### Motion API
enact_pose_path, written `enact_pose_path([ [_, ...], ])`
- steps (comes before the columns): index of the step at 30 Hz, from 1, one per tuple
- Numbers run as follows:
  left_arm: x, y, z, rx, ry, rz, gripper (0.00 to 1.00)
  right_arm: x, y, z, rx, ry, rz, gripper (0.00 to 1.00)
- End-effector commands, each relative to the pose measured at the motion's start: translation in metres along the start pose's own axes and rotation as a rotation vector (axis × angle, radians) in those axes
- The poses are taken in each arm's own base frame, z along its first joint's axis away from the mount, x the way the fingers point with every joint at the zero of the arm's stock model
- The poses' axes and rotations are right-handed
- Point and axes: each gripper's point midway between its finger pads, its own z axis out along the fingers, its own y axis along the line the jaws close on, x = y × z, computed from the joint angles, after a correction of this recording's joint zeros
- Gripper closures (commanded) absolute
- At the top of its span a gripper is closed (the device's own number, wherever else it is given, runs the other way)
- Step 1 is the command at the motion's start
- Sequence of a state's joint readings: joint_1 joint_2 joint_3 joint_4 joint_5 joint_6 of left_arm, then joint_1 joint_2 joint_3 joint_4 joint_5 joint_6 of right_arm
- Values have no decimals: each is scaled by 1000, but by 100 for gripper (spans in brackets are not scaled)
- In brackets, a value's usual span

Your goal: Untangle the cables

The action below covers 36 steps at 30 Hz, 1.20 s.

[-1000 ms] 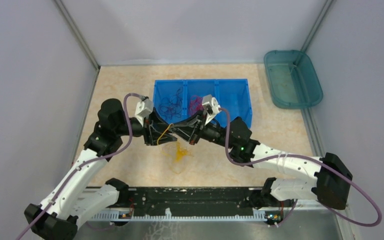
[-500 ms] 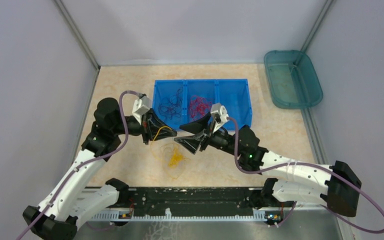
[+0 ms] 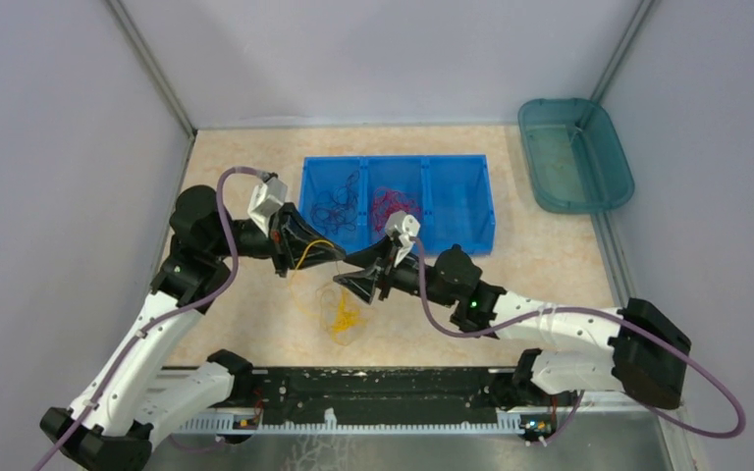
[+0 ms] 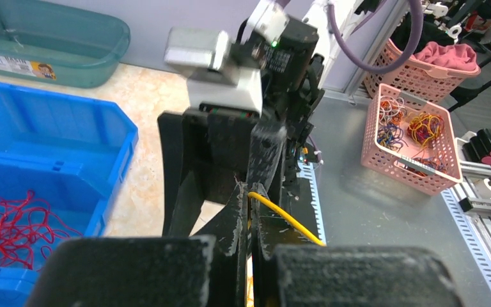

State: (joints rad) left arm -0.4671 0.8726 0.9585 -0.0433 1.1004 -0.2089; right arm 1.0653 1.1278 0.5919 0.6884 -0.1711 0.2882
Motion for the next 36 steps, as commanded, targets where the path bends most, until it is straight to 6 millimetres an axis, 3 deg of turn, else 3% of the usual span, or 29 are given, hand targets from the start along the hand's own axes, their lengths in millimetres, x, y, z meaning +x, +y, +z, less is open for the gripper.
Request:
enact_pose_path([
  [1, -22, -11, 0, 32, -26, 49, 100, -27, 6, 26, -22, -83, -39, 51],
  [5, -30, -12, 1, 33, -34, 68, 100, -10, 2, 38, -10, -39, -53, 52],
  [8, -39, -15, 1, 41, -41, 91, 100, 6, -13, 40, 59, 4, -61, 61],
  [13, -69, -26, -1, 53, -73, 149, 100, 32, -33, 24, 151, 65, -84, 65],
  [19, -103, -37, -3, 51, -106, 229, 100, 57, -53, -10, 255, 110, -100, 67],
  [30, -188, -67, -13, 19, -205, 450, 100, 82, -73, -60, 381, 141, -85, 66],
  [34, -230, -74, -21, -55, -258, 583, 100, 90, -77, -72, 408, 156, -77, 65],
  [36, -265, -90, -31, -104, -305, 690, 100, 87, -77, -75, 415, 146, -77, 62],
])
